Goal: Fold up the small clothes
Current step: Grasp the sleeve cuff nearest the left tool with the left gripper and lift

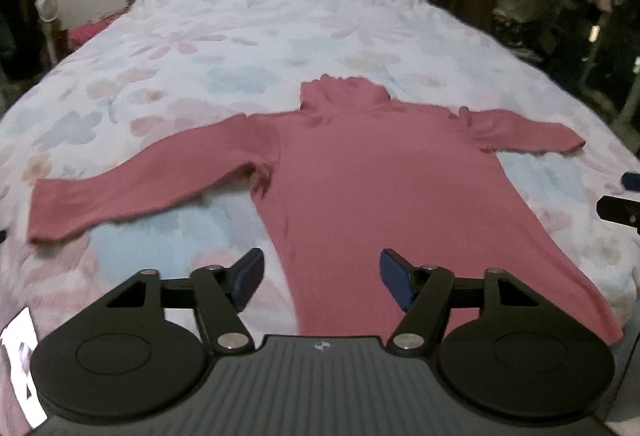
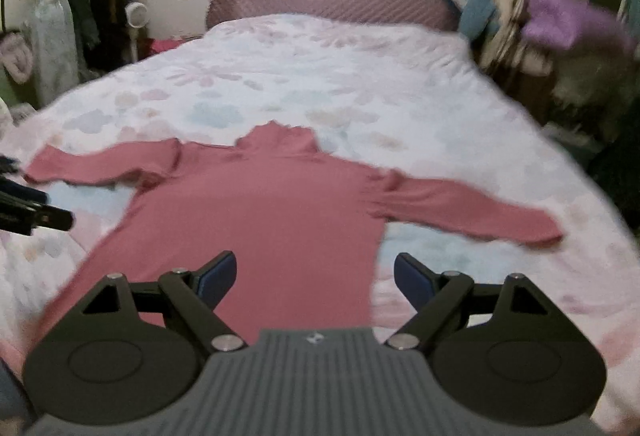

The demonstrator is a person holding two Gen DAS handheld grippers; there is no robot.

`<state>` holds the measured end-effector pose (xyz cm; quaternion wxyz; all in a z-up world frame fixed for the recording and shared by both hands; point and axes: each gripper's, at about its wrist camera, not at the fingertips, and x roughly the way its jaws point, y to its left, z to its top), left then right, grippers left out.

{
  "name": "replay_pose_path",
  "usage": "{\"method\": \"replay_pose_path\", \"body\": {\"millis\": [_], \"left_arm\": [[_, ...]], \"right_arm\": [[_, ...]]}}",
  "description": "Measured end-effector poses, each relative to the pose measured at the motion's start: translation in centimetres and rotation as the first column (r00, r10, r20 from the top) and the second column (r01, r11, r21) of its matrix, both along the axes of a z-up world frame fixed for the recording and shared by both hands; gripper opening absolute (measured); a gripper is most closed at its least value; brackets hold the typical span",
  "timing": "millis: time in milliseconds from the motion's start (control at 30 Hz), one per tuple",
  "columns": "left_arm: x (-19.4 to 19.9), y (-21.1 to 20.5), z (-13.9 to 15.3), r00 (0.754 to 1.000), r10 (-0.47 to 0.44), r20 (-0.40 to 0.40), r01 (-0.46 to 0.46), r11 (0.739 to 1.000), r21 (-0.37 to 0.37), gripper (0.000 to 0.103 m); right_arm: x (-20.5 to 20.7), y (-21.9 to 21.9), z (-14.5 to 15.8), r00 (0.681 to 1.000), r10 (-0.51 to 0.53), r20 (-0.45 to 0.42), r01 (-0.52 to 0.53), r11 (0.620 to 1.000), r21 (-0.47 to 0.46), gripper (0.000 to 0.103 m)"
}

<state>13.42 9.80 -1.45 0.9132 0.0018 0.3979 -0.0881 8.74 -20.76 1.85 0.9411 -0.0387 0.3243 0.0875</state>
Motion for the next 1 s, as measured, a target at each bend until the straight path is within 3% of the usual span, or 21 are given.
{"method": "replay_pose_path", "body": {"millis": [67,133,200,300,433,667,867,1000], "left_arm": [[1.5,2.0,-0.6,0.999,0.031,-0.037,-0.032,0.999,-0.033,0.082],[3.1,5.1,-1.3,0.997,0.06,-0.055,-0.066,0.991,-0.12,0.082],[4.7,7.8,-2.0,0.994,0.084,-0.066,-0.094,0.983,-0.158,0.082],[6.5,11.5,-2.3,0.996,0.091,-0.016,-0.092,0.977,-0.19,0.082],[8.7,17.2,-2.3,0.989,0.147,0.003,-0.142,0.961,-0.238,0.082],[11.8,26.7,-2.2,0.965,0.262,0.018,-0.241,0.91,-0.338,0.082],[12.5,30.6,-3.6,0.947,0.32,-0.034,-0.317,0.907,-0.276,0.081],[12.0,32.4,-4.8,0.921,0.385,-0.064,-0.388,0.884,-0.261,0.081]], "right_arm": [[2.2,-0.4,-0.5,0.999,0.002,-0.048,0.0,0.999,0.053,0.082],[4.3,-0.3,-0.9,0.998,-0.019,-0.065,0.023,0.998,0.053,0.082],[6.2,-0.4,-1.4,0.995,-0.055,-0.087,0.06,0.997,0.058,0.082],[8.6,-0.2,-2.3,0.982,-0.108,-0.157,0.122,0.989,0.083,0.082],[10.3,-0.3,-2.9,0.973,-0.133,-0.186,0.157,0.98,0.125,0.082],[11.5,0.5,-3.6,0.968,-0.146,-0.204,0.163,0.984,0.068,0.082],[11.9,0.5,-3.8,0.96,-0.166,-0.225,0.188,0.979,0.081,0.082],[11.9,1.0,-3.3,0.966,-0.155,-0.205,0.174,0.982,0.078,0.082]]}}
